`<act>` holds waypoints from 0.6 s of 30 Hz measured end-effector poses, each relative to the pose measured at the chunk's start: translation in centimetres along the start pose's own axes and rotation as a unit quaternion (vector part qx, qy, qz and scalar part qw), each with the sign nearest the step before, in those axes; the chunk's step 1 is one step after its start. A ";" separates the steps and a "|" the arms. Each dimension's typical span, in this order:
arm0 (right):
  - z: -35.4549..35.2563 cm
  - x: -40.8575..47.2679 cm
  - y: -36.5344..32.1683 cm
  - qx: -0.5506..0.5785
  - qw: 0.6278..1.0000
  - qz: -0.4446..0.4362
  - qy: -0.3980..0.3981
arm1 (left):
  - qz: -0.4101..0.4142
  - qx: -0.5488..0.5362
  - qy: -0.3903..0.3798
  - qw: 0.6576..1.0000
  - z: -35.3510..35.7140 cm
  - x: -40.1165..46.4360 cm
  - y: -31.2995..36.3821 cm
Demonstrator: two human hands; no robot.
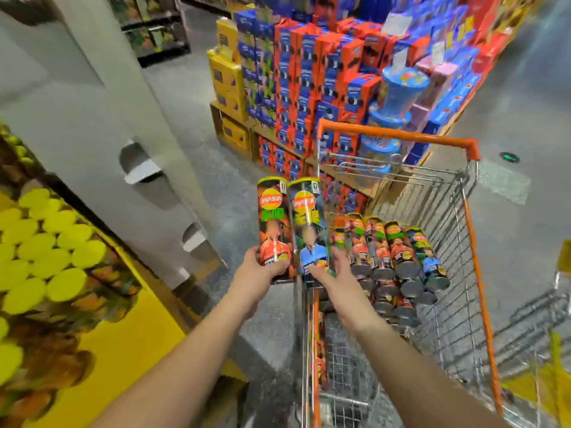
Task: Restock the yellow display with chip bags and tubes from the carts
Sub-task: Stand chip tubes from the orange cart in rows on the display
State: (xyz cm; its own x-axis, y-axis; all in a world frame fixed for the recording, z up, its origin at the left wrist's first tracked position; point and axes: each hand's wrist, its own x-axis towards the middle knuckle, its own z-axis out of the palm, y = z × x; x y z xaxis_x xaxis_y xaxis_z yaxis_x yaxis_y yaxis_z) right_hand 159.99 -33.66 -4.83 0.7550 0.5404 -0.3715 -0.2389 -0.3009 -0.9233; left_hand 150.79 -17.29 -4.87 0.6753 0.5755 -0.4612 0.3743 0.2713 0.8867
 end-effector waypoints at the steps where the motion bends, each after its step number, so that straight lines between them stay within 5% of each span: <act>1: 1.6 -0.5 -0.3 -0.009 1.000 -0.010 -0.013 | 0.004 -0.011 0.004 1.000 -1.5 -1.0 0.2; 10: 18.1 -2.8 -0.5 -0.092 0.977 -0.015 -0.192 | 0.011 -0.039 0.115 0.993 -18.3 -9.4 -3.2; 18: 29.2 -3.9 1.4 -0.280 0.893 -0.028 -0.353 | -0.014 -0.048 0.223 0.974 -27.6 -14.7 -9.0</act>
State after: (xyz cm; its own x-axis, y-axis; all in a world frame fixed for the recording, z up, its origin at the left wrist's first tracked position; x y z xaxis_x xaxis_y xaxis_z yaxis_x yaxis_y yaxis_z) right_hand 138.92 -13.28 -7.56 0.1369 0.8675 -0.4783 0.2781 -0.4971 -0.8219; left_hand 119.99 -6.92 -5.25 0.3150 0.8383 -0.4449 0.3141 0.3503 0.8824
